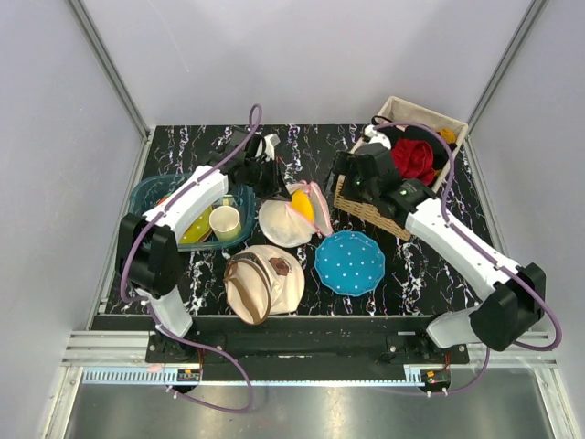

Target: Unzip the laundry bag and remove the bra

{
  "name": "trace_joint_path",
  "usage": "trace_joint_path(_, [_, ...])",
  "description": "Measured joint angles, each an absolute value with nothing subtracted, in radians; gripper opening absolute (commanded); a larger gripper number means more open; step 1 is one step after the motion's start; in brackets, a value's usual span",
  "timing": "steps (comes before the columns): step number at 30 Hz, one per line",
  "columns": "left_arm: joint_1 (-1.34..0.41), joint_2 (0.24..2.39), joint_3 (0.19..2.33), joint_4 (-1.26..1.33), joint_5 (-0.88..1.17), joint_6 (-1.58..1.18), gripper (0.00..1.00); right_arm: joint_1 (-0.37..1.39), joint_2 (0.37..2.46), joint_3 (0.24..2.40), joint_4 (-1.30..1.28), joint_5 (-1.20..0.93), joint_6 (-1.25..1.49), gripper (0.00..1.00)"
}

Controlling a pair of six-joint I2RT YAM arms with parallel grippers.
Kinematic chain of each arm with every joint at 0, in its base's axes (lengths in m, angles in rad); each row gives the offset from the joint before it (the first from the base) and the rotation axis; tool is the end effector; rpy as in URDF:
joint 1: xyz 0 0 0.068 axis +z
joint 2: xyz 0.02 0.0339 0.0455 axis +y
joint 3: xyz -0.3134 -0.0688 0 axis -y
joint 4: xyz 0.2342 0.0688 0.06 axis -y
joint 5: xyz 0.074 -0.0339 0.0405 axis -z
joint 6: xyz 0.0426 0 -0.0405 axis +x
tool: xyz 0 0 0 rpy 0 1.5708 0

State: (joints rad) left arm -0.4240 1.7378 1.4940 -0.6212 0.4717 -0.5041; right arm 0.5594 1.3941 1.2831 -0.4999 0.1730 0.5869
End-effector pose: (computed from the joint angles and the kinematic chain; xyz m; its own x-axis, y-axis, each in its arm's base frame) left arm 0.3443 -0.1766 0.3390 -0.9142 -0.0594 -0.4009 0.2211 0.7560 -0.6161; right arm 0.2576 0.1526 0.3892 -0.6281 0.2503 -0.7367 -0.0665 0.9261 0.3714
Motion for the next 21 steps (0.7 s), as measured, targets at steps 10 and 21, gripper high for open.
trace_joint_path(10, [-0.412,1.769,1.478,-0.632,0.471,-0.485,0.0,0.705,1.579,1.354,-0.377,0.054,0.618,0.55])
trace_joint_path(21, [-0.384,1.769,1.444,-0.634,0.472,-0.474,0.0,0.693,1.819,1.362,-0.36,0.08,0.616,0.54])
